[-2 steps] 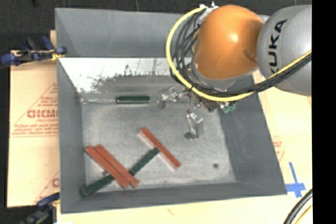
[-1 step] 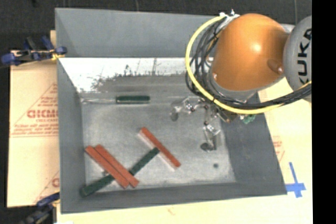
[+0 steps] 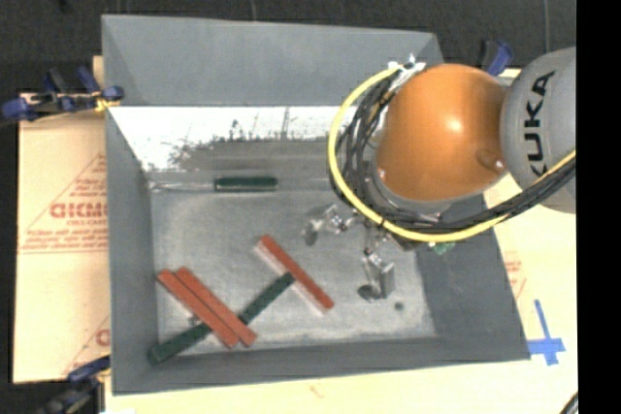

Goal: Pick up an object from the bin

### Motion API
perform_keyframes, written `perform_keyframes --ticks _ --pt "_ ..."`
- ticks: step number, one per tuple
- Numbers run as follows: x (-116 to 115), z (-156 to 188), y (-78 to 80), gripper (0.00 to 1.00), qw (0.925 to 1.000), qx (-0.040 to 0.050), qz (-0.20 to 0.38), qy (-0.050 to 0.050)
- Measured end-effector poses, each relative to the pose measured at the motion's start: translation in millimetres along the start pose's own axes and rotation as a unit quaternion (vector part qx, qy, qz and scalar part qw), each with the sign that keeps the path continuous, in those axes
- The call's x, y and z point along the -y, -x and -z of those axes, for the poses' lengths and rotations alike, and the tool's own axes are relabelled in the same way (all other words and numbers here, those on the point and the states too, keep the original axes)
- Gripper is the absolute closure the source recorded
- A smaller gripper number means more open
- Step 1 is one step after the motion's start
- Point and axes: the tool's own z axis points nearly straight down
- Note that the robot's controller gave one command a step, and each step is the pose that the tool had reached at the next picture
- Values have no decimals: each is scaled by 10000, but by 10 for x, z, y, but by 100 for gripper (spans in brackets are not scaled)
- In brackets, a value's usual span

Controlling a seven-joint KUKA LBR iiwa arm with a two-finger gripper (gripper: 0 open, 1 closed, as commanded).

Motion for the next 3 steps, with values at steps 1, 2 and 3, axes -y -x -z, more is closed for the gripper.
perform_keyframes --ticks 1,2,3 --pt "61 -674 310 0 9999 -12 -157 11" --pt "-172 -1072 224 0 9991 -37 433 27" --pt "-117 -1474 203 100 9740 -23 2264 32"
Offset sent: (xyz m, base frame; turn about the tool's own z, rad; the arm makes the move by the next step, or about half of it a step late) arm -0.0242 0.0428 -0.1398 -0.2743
